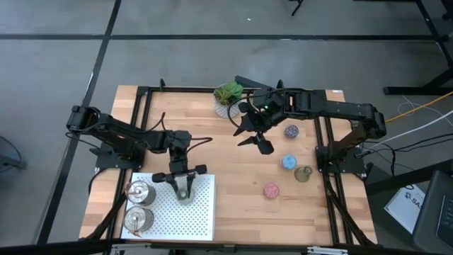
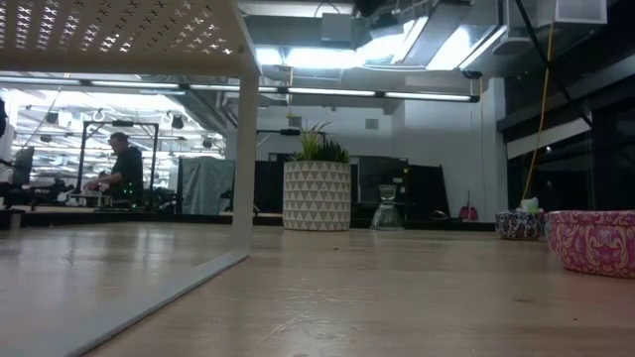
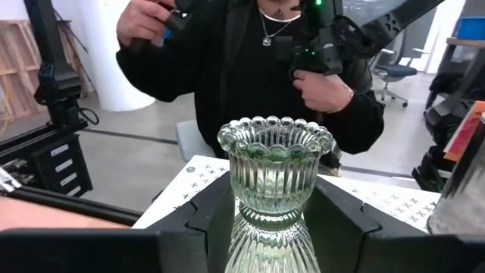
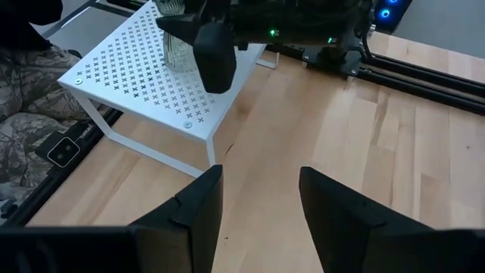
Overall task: Pick & Place candle stick holders
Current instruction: Put the middle transparent candle holder on the shelf, then put the top transparent candle holder on the shelf
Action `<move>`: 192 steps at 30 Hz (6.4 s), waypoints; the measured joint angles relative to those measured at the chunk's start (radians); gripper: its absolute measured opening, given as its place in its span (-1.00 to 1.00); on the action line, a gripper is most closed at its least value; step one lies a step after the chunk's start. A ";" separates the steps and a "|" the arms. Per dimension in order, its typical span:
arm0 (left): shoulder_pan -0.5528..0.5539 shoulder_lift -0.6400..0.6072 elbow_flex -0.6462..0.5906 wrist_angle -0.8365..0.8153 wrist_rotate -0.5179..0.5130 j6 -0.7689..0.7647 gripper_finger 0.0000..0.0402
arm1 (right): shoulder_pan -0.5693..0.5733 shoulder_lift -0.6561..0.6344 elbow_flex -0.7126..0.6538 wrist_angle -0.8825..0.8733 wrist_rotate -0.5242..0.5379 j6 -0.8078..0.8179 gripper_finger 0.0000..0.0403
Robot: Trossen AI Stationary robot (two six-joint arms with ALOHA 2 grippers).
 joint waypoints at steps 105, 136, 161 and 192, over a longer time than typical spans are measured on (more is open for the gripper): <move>-0.089 -0.008 -0.001 -0.135 -0.146 -0.049 -0.99 | 0.000 0.000 0.000 -0.061 0.007 -0.027 -0.13; 0.254 -0.107 -0.001 0.002 0.026 -0.273 -0.99 | 0.000 0.000 0.000 -0.062 0.016 -0.012 -0.13; 0.415 -0.314 -0.001 -0.413 -1.101 -0.284 -0.90 | -0.100 0.000 -0.019 -0.496 0.685 0.372 -0.13; 0.274 -0.314 -0.001 -0.412 -1.118 -0.269 -0.17 | -0.514 0.012 -0.386 0.201 0.547 0.150 0.81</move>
